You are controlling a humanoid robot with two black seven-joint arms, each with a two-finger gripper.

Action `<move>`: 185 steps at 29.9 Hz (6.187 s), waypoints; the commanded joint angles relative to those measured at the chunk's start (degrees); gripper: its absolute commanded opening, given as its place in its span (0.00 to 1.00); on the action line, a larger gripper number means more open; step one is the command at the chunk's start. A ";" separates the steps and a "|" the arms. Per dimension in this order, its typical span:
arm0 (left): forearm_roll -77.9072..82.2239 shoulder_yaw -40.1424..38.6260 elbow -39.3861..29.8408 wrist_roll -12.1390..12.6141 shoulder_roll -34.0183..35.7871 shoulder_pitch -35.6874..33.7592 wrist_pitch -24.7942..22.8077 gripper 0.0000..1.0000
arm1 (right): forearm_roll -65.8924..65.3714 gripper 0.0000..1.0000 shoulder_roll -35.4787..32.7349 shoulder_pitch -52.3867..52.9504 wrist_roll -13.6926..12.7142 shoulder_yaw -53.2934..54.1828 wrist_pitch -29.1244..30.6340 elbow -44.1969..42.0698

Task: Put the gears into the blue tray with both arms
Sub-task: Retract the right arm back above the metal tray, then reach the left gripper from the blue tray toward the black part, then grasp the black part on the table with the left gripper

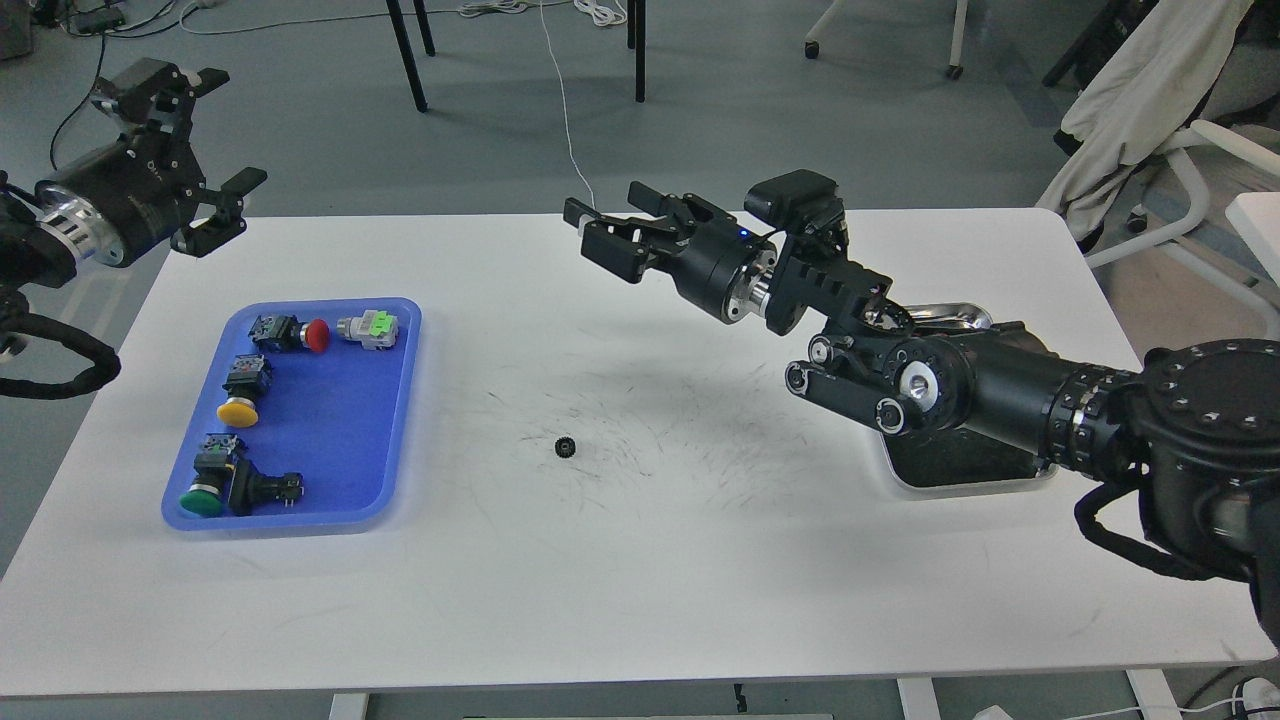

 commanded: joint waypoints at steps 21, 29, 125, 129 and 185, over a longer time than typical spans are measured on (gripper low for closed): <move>19.82 3.34 -27.10 -0.08 8.11 0.61 8.09 0.99 | 46.22 0.96 -21.11 -2.20 -2.27 10.45 4.90 0.01; 27.39 6.77 -31.50 -1.57 8.03 0.52 13.10 0.98 | 51.24 0.96 -22.61 -3.96 -3.59 10.63 5.62 0.80; 94.72 21.72 1.72 -13.76 -24.76 6.06 36.22 0.78 | 68.56 0.97 -31.66 -12.14 -15.19 25.83 18.18 3.61; 98.14 21.63 1.45 -13.76 -24.76 5.62 37.01 0.78 | 68.47 0.97 -31.66 -12.05 -15.19 25.48 18.18 3.61; 100.87 23.65 11.39 -13.76 -30.12 8.78 45.27 0.09 | 67.06 0.97 -31.57 -13.28 -15.02 25.04 18.27 3.08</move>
